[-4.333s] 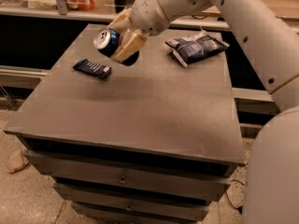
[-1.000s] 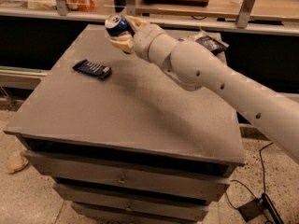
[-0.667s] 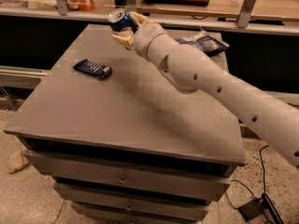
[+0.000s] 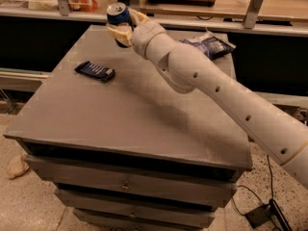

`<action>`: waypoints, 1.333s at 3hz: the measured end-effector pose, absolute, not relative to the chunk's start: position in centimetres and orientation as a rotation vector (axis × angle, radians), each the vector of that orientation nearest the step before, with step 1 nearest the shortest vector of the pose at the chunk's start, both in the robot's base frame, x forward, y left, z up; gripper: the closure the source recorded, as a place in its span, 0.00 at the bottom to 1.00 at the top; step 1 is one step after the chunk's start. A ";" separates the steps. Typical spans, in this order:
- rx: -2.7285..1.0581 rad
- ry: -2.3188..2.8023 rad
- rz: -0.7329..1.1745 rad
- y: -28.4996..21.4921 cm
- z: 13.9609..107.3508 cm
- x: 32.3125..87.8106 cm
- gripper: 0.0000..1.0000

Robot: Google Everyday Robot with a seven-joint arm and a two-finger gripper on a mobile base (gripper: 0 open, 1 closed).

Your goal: Move pepsi can near rxbar blueberry

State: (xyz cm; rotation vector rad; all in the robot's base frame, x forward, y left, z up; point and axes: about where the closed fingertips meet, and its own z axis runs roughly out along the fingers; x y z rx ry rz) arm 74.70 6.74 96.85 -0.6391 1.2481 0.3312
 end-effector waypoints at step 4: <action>-0.699 1.489 0.594 9.7 94.1 73.0 1.00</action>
Offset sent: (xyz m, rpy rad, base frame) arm -0.0173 0.0250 -0.0007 0.0213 0.3498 0.1911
